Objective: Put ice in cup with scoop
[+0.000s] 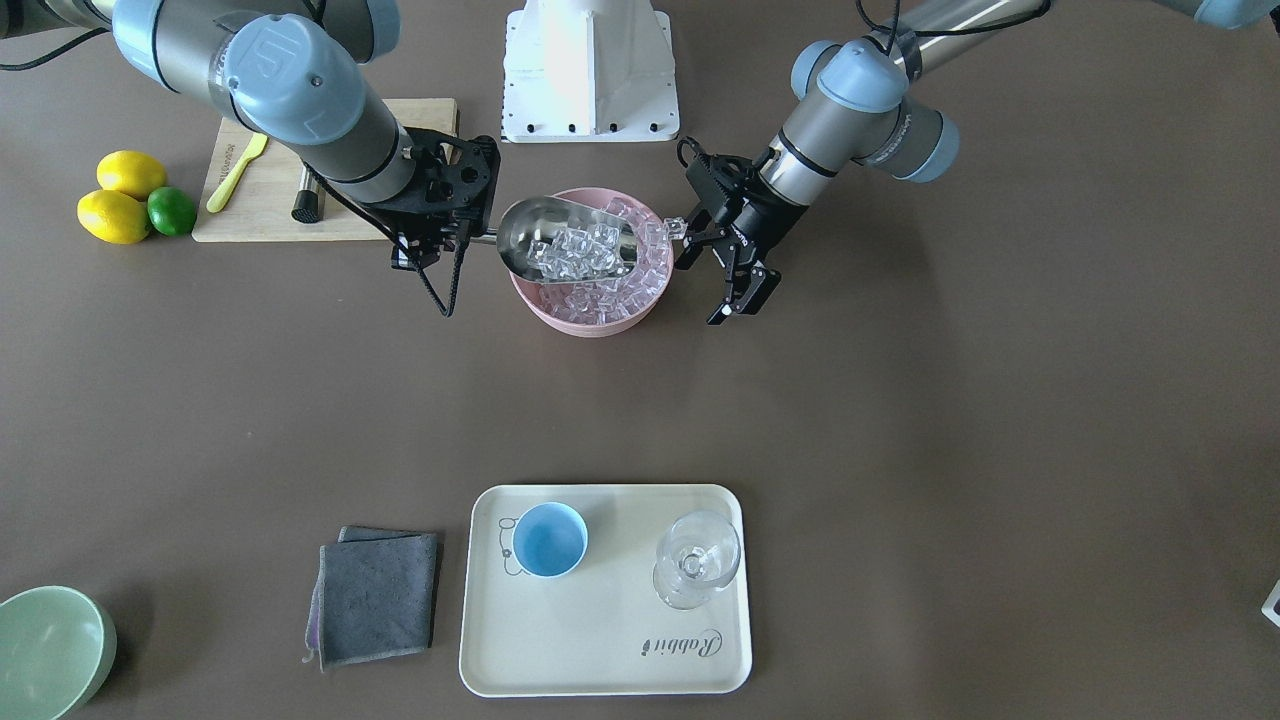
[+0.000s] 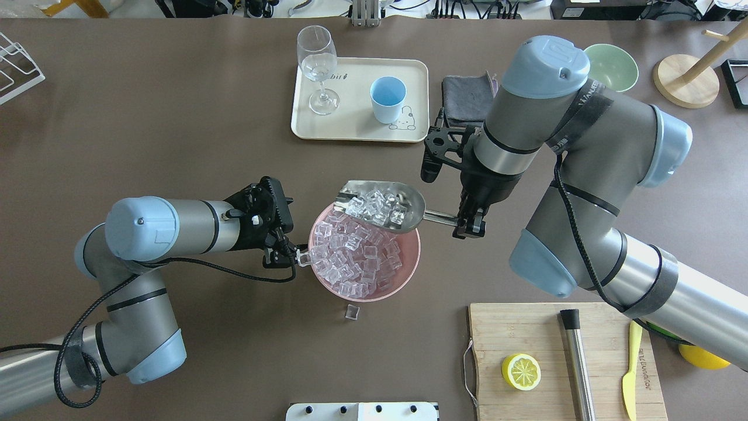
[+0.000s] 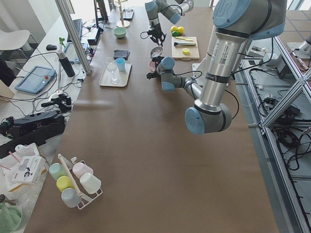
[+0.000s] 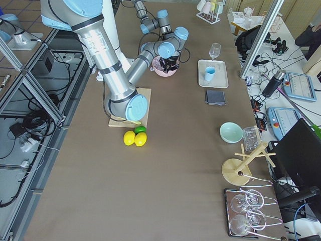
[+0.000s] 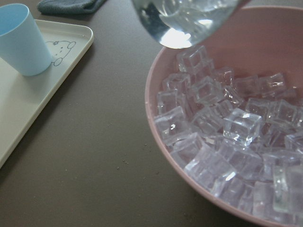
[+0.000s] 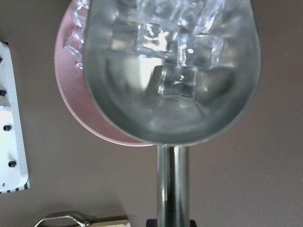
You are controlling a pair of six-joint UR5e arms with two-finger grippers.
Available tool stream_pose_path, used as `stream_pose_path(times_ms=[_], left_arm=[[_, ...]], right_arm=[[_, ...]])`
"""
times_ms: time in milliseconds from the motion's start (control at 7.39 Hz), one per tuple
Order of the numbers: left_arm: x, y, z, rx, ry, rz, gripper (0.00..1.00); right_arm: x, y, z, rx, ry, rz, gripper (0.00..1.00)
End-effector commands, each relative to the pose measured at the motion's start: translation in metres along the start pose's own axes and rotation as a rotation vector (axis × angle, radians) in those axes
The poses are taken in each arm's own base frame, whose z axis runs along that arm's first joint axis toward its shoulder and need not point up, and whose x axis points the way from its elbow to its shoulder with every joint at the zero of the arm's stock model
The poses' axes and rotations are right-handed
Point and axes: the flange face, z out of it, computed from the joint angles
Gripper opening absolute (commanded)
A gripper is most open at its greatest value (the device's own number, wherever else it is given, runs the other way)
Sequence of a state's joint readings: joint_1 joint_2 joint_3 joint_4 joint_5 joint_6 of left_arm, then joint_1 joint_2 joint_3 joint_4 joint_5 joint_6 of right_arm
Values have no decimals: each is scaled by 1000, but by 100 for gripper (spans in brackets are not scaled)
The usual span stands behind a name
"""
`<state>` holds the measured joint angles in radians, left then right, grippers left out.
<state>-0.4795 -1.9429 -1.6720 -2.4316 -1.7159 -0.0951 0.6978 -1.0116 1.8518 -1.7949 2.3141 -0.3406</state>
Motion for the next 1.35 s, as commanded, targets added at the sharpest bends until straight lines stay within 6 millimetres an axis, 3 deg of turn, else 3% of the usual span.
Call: stream_pose_path(times_ms=[0,270,541,676,1217], left_arm=[[-3,-5,0,-2,-9,-2,98],[-8,-14,-11,-14,-18,-7,98],[-7,-19,-13,-7,-17,-5,98],[-4,-22,-12,-3,-12,-5,98],[-3,-35,-26,-20,-15,-9,98]], right_arm=[[13,7,-16,17,15,281,0],[32,18,-43,49,44,507,0],[40,12,-55,66,53,743,0],[49,3,-56,69,58,855,0],[101,-73,-57,74,161,1203,0]])
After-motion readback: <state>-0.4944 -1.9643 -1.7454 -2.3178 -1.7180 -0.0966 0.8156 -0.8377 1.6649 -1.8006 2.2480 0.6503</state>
